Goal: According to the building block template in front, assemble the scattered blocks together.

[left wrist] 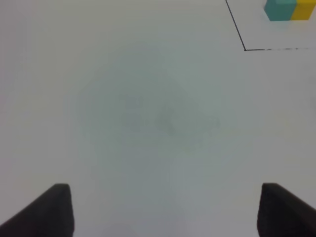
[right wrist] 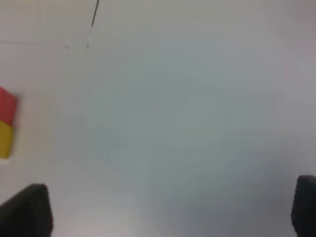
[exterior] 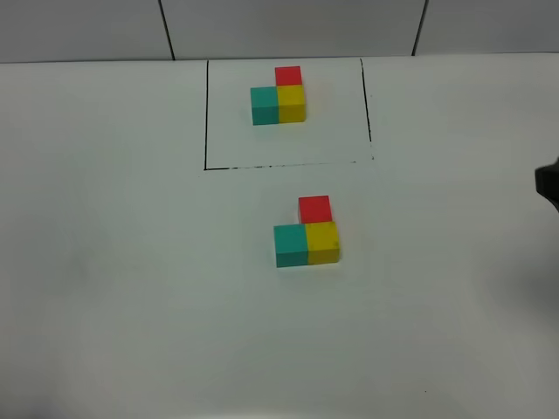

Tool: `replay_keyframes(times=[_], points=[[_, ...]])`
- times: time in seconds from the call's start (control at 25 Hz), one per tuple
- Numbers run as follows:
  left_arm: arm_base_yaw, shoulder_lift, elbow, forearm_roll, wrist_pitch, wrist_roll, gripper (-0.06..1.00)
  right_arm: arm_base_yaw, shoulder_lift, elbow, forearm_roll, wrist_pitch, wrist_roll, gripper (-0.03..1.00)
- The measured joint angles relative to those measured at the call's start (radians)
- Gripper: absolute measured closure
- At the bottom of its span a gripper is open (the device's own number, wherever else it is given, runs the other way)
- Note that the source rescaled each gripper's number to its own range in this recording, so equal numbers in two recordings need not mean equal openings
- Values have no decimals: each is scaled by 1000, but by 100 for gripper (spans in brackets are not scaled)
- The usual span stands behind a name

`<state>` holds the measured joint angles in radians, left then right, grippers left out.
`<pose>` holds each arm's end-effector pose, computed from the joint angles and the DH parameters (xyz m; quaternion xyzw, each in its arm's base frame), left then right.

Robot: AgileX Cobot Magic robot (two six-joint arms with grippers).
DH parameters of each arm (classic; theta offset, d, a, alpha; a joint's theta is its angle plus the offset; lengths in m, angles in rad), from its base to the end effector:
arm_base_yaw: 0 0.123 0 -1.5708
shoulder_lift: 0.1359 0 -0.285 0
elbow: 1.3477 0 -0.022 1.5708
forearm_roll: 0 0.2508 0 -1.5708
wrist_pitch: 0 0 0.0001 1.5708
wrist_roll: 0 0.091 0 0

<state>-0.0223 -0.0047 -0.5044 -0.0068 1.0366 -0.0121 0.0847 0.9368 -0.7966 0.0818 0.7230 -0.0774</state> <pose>-0.0051 -0.0004 0.2805 0.0044 0.8444 -0.0126 0.5355 0.1793 0.0202 0.3184 -0.0568 0.9197 0.0382 0.3866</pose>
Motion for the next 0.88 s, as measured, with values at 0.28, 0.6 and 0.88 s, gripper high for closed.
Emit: replay_keyframes(times=[0.28, 0.6, 0.88], points=[[0, 0, 0, 0, 0, 0, 15, 0, -395, 210, 0, 80, 42, -1], [0, 0, 0, 0, 0, 0, 15, 0, -656, 269, -30, 246, 61, -1], [0, 0, 0, 0, 0, 0, 15, 0, -778, 271, -38, 263, 61, -1]])
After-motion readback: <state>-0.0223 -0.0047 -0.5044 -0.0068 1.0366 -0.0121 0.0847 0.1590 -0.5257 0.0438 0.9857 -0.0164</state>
